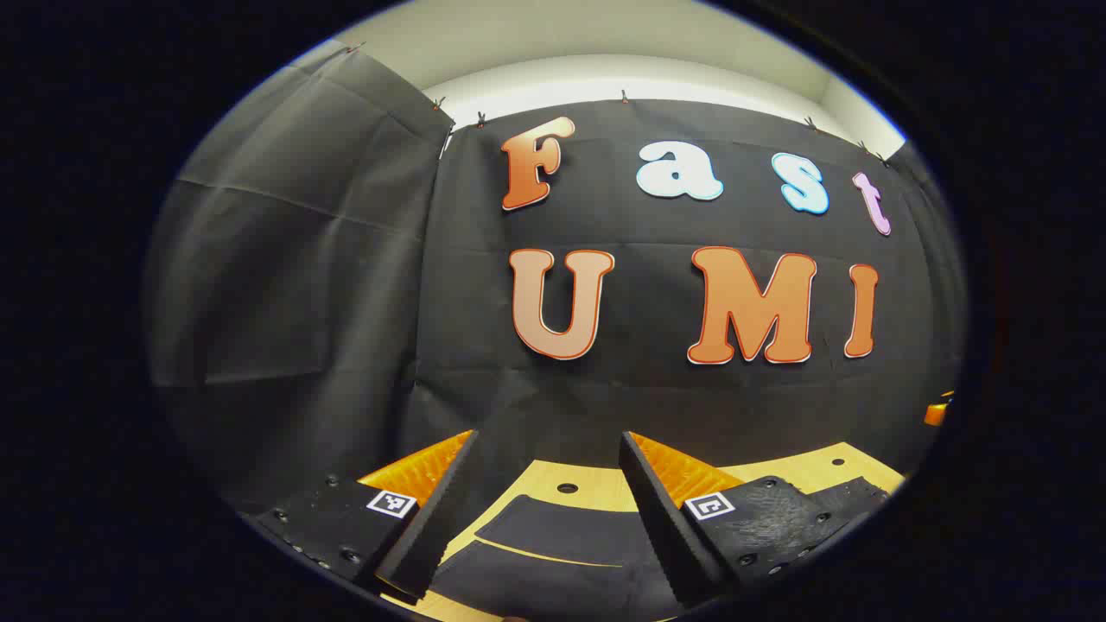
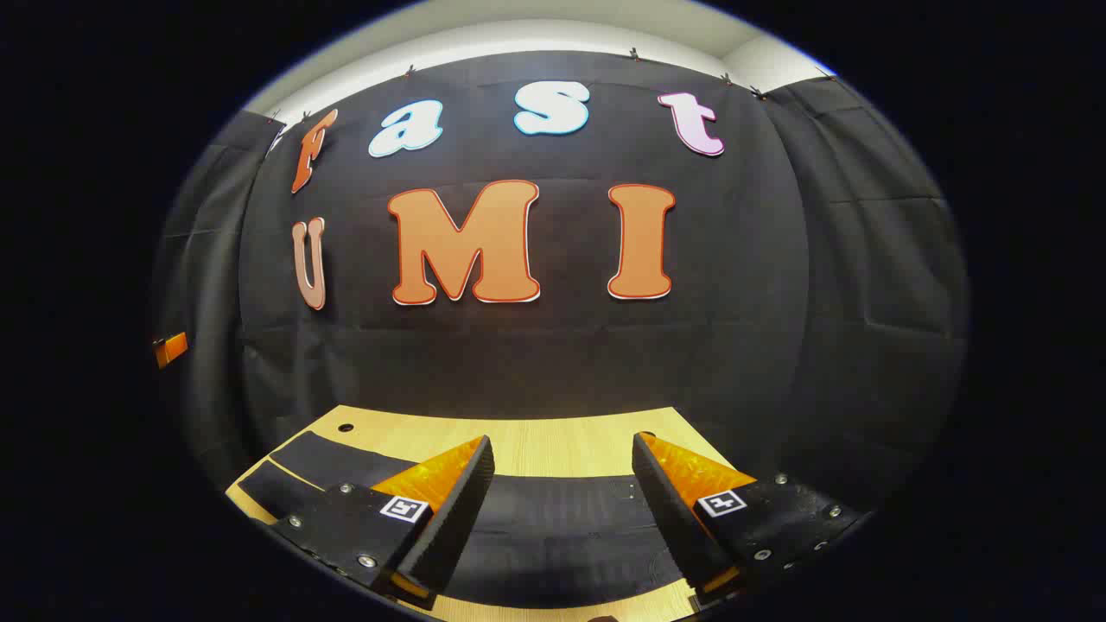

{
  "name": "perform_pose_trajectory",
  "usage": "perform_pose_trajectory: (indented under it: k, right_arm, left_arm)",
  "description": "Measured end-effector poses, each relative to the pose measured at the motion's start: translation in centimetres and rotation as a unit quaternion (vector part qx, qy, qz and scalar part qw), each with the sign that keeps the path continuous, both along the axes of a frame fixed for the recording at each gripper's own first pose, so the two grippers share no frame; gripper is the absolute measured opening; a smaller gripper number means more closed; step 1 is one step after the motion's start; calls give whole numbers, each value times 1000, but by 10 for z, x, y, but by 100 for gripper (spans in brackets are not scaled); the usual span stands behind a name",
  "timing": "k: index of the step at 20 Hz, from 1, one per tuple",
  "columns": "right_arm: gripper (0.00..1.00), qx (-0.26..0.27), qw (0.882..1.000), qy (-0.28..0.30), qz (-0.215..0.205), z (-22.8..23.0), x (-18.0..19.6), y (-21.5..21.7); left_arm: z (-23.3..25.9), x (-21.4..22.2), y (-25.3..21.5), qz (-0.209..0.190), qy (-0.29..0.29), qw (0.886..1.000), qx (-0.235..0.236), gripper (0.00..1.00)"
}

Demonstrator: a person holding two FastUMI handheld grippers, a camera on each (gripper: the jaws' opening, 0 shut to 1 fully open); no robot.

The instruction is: Grasp the waist and the cuffs of the jeans and fold them to make the two legs overlap; first hold the waist and fold one-third of the jeans toward the cuffs, then hold the cuffs and fold the remaining one-third in the same direction to finish folding.

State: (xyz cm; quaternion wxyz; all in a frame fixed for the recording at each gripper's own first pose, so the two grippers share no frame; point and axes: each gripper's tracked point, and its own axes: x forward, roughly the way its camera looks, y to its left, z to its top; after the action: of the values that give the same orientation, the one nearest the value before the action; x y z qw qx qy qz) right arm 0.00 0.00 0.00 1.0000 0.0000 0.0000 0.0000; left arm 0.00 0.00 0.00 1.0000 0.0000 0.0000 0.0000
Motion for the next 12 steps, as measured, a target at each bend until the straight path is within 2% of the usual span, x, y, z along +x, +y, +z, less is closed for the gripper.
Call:
perform_pose_trajectory:
  k: [4, 5, 8, 12]
  right_arm:
    - [97, 2, 1000, -3, 2, 1, -6, 0]
    - [97, 3, 1000, -2, 3, 1, -6, 1]
    - [97, -2, 1000, -3, 3, 1, -8, 1]
    - [98, -1, 1000, 0, 9, 1, -9, 5]
  left_arm:
    - [2, -2, -5, -9, 4, 1000, 0, 95]
    - [4, -2, -5, -12, 3, 1000, 1, 97]
    - [7, -6, -2, -12, -3, 1000, 17, 95]
    - [1, -8, -2, -13, 5, 999, 31, 97]
